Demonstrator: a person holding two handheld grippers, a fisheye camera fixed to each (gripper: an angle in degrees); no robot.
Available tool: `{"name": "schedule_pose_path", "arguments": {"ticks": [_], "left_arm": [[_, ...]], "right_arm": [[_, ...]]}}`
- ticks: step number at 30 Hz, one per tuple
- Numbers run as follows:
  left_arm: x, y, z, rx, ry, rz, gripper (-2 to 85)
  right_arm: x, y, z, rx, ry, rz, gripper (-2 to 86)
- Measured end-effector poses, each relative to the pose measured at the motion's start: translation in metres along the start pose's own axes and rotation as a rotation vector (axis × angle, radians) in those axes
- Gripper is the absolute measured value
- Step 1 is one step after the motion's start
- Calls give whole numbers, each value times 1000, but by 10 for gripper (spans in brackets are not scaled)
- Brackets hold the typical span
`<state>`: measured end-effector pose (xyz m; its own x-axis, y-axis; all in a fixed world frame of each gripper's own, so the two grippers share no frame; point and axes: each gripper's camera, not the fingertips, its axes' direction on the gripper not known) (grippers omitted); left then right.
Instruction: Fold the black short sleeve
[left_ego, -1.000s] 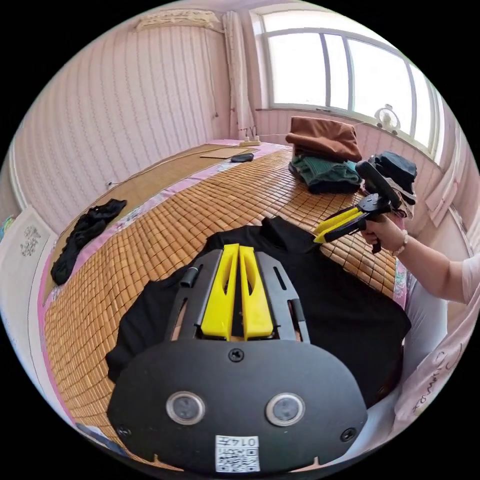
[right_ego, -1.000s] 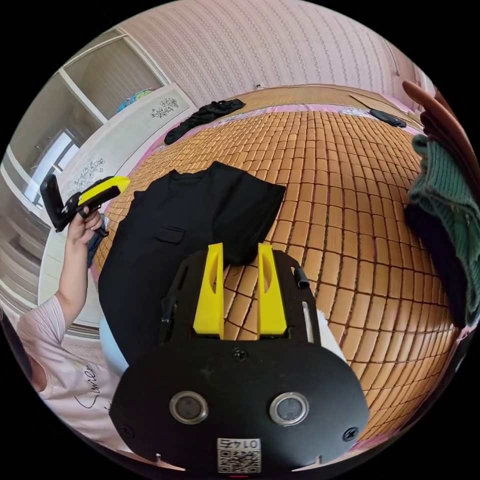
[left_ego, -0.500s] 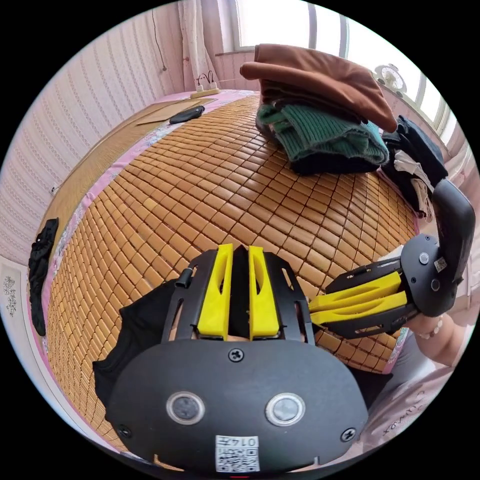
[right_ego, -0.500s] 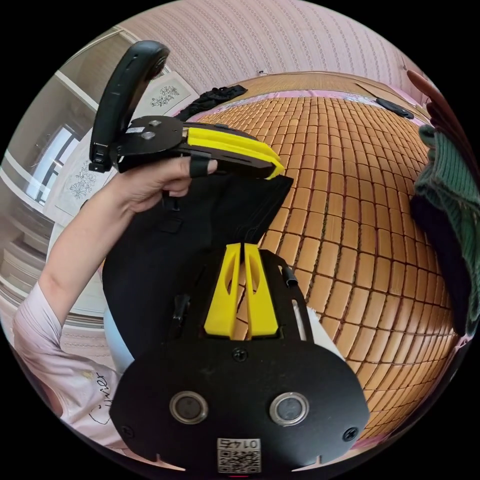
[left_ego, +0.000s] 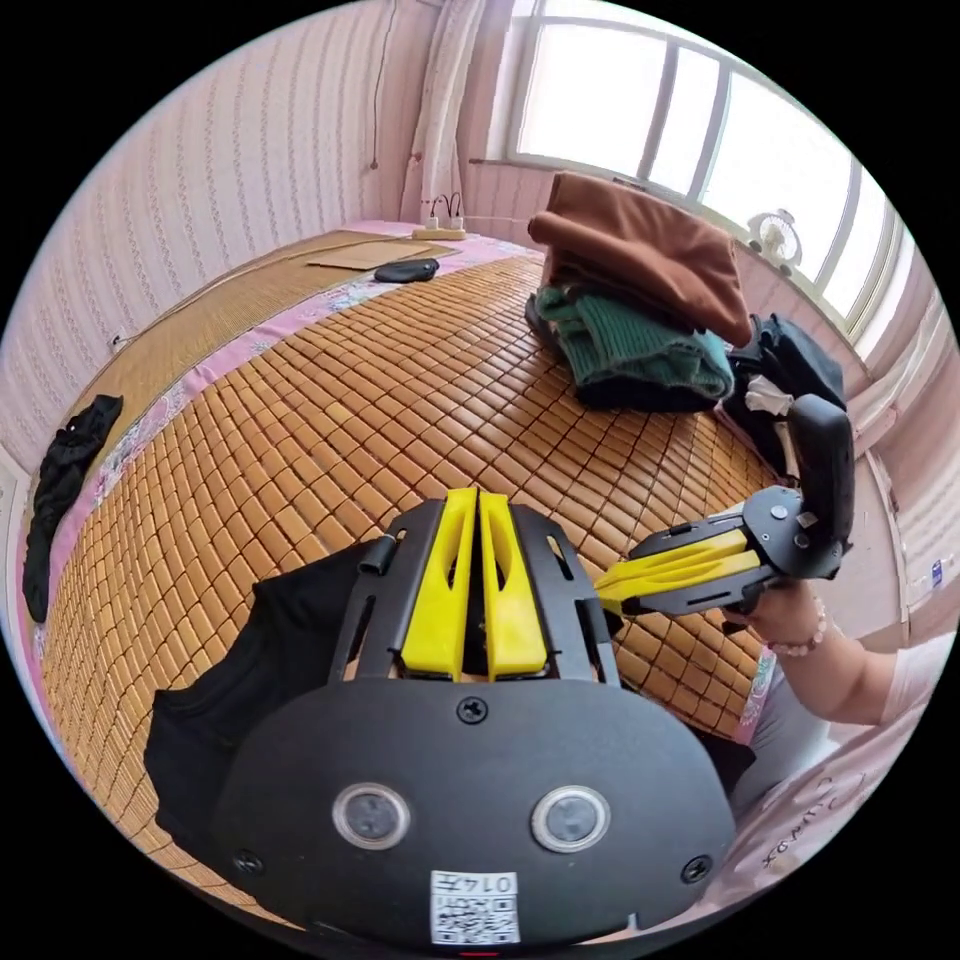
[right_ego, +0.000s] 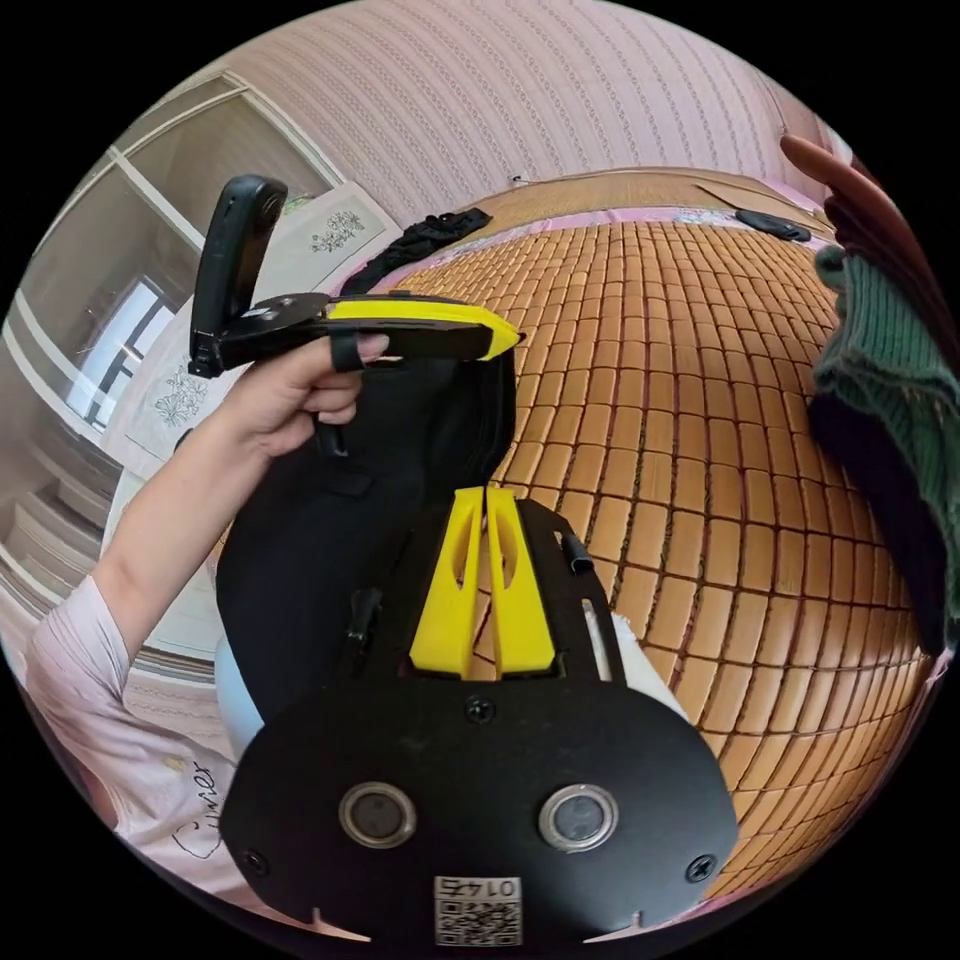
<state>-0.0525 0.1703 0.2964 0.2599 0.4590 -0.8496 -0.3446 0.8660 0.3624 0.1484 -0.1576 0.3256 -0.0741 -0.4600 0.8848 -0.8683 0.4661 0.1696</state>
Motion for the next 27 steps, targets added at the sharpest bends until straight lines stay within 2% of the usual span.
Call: {"name": "schedule_pose_path", "arguments": {"ticks": [5,8,11,15,21,25,27], "left_arm": [[-37,79,-76,90,-34,-68,-4],[-67,120,-77,9,-64,-180,27],[-90,139,-88,7,-81,-255,47],[-93,127,-99,21,-82,-237,44],[-88,75,-68,-66,-115,-188,58],[-91,52,-51,-168,-155,-164,59],[-92,47,-54,-163,-156,-149,58]], "right_arm": [[-46,9,-3,0,-54,-192,2],[-68,15,17,-95,-138,-279,3],[-80,25,36,-151,-106,-302,4],[-91,39,48,-149,-28,-317,4],[-84,59,60,-131,-7,-298,5],[-69,75,42,17,-52,-254,2],[-59,84,40,88,-82,-231,0]]}}
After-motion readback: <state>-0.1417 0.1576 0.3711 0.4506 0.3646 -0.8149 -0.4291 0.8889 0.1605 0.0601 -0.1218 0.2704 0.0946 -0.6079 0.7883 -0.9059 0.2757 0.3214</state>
